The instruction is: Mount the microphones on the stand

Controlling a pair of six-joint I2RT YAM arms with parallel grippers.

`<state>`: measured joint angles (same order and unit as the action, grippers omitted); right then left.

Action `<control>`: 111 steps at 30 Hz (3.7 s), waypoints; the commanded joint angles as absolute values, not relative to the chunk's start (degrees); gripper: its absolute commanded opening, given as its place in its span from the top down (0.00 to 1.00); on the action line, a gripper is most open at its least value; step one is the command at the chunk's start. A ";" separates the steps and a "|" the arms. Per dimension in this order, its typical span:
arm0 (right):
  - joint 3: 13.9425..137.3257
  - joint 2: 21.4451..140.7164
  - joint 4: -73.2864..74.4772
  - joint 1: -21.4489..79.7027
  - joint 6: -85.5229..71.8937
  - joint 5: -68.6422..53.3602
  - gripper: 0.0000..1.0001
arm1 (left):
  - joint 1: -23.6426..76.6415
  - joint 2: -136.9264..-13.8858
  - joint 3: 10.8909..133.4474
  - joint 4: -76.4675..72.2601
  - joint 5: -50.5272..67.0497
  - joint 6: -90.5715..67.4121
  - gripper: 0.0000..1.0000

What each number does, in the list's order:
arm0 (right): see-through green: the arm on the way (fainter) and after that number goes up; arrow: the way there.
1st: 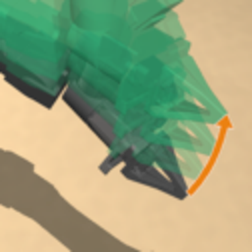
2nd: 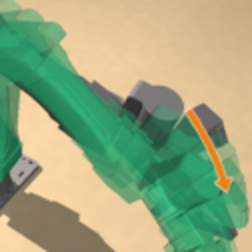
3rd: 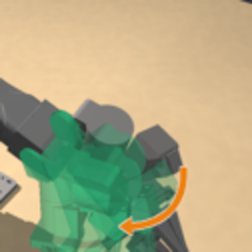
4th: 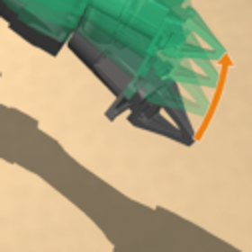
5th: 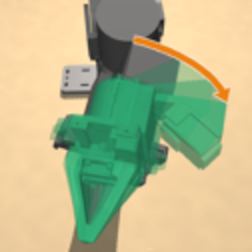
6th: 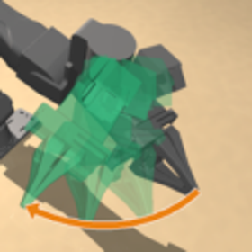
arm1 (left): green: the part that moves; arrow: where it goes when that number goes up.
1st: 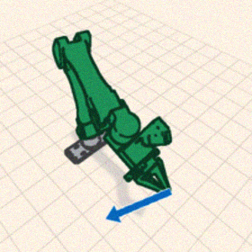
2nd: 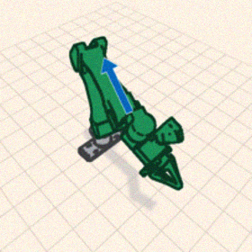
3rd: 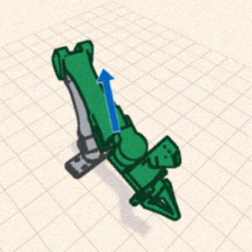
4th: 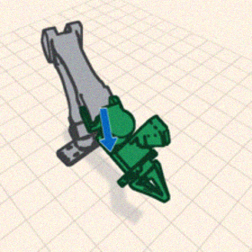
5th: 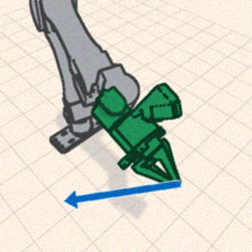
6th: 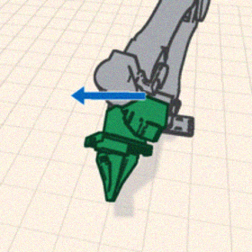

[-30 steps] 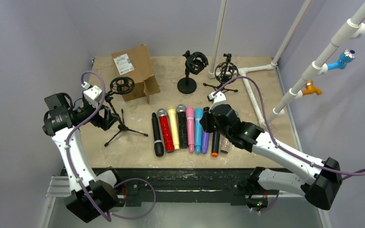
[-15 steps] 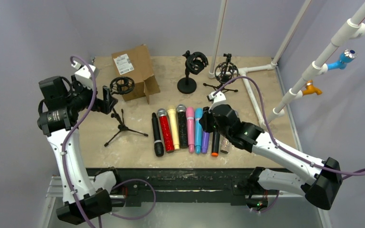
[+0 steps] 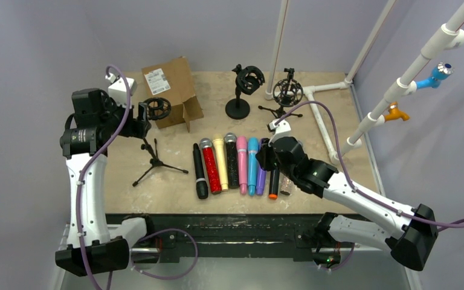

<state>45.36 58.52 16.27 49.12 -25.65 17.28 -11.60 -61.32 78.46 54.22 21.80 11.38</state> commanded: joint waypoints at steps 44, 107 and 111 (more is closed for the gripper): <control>46.86 66.66 12.03 54.32 -32.60 19.80 0.78 | -0.73 -65.30 82.53 52.77 28.84 42.07 0.89; 79.09 111.96 22.06 50.54 -27.44 18.70 0.49 | -2.90 -45.03 84.23 64.37 34.57 10.28 0.00; 78.38 112.95 21.64 50.54 -27.93 18.62 0.52 | -2.90 -44.91 84.16 64.58 34.81 10.46 0.00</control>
